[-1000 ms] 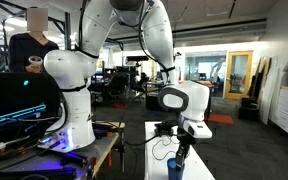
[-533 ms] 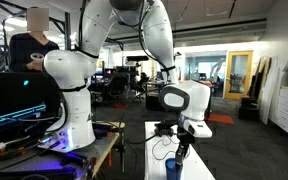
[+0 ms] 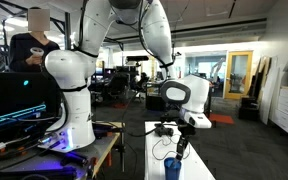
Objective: Put the orange marker on the table
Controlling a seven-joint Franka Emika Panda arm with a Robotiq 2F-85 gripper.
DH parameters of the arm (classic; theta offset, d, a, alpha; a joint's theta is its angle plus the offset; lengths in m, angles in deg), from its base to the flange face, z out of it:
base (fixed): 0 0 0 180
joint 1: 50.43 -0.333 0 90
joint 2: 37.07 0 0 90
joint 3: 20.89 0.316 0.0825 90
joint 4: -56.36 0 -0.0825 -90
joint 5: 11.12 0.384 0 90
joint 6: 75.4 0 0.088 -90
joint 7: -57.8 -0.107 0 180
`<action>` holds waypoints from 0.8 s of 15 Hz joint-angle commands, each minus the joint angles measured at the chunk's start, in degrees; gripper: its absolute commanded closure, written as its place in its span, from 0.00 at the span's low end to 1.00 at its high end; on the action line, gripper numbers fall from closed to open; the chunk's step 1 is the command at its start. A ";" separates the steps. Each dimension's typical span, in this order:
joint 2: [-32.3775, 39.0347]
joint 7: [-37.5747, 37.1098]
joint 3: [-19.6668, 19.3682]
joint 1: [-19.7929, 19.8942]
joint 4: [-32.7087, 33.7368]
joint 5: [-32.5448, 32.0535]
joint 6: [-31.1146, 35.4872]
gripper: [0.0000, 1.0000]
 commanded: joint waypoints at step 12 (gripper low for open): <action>-11.96 -8.64 -2.76 -2.40 -0.25 -11.49 -10.52 0.92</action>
